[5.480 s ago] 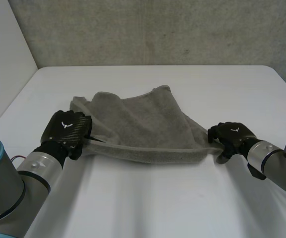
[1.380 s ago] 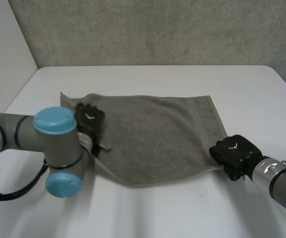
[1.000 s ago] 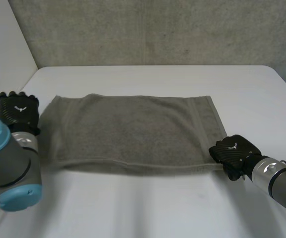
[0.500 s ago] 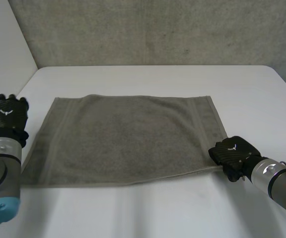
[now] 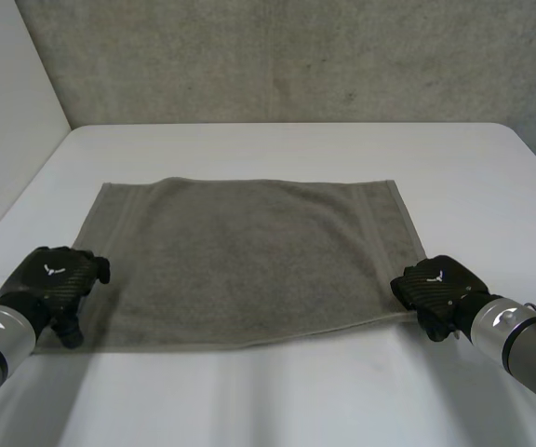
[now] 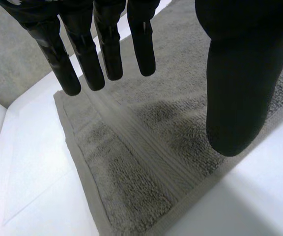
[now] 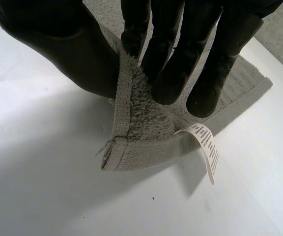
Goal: Fold the towel.
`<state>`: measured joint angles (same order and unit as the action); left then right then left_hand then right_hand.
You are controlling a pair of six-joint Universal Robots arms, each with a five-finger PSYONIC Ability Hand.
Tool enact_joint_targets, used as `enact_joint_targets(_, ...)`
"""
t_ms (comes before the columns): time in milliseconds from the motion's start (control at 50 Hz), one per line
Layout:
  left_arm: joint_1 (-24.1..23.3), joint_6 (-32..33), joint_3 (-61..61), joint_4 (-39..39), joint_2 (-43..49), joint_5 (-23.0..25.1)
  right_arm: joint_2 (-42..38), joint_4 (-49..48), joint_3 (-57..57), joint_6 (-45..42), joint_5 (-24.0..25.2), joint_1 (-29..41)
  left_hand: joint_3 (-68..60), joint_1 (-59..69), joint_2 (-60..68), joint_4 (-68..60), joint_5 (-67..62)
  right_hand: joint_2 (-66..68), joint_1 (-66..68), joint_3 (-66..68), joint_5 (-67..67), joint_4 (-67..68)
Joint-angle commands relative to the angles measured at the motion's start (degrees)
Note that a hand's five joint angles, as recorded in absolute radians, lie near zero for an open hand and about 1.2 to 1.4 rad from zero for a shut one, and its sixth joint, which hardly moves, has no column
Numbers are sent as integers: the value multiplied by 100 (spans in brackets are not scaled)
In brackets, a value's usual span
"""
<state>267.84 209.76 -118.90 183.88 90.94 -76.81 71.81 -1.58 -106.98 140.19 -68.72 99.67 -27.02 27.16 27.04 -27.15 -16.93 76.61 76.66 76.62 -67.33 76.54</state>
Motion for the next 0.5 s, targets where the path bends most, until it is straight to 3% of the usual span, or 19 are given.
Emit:
enact_joint_targets(20,154,30,-19,-36,65,78,0,0,-7,0,-1,0,-136,123,135,-124,-145,339,334,338,-267,346)
enact_joint_targets(500,401,135,-20,-300,705,122,-9,0,-7,0,113,-18,-405,392,404,-393,-414,339,334,338,-267,346)
